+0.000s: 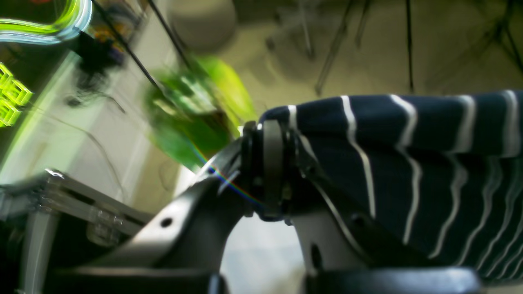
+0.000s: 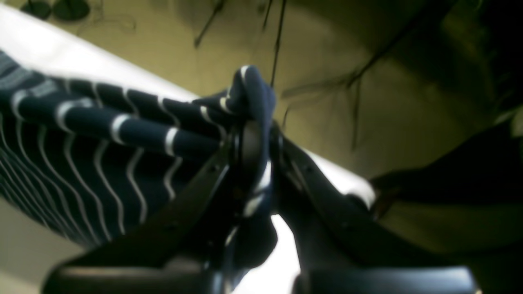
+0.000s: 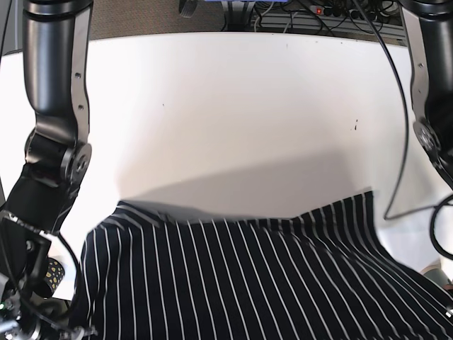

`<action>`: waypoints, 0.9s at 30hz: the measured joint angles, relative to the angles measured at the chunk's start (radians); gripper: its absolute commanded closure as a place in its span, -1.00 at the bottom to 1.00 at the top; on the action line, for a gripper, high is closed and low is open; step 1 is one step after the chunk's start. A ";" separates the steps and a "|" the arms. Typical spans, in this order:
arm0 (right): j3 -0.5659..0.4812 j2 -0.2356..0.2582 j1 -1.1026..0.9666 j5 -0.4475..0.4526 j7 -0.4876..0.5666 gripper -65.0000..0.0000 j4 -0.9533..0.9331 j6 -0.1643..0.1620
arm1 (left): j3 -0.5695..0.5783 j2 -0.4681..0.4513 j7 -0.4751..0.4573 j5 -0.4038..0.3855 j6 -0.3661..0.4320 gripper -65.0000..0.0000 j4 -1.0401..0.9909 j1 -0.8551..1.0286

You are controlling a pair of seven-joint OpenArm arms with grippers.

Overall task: Fold the T-shirt properly
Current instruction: 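Lift the shirt with both grippers and swing it down onto the table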

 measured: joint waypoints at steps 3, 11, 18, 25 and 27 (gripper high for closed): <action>-0.001 0.000 0.063 0.006 -0.034 1.00 0.000 0.001 | -0.004 -0.013 -0.002 0.003 0.006 1.00 -0.014 -0.073; 0.050 0.002 0.047 0.011 -0.107 1.00 0.053 -0.002 | 0.034 -0.029 0.004 -0.007 0.001 1.00 -0.011 -0.109; 0.129 0.000 -0.171 0.019 -0.180 1.00 0.221 -0.001 | 0.024 -0.026 0.053 -0.024 -0.029 1.00 0.106 0.031; 0.205 -0.011 -0.442 0.101 -0.185 1.00 0.373 0.000 | 0.022 -0.016 0.092 -0.016 -0.047 1.00 0.300 0.298; 0.229 -0.011 -0.516 0.123 -0.185 1.00 0.412 -0.005 | 0.000 -0.011 0.090 -0.022 -0.050 1.00 0.358 0.377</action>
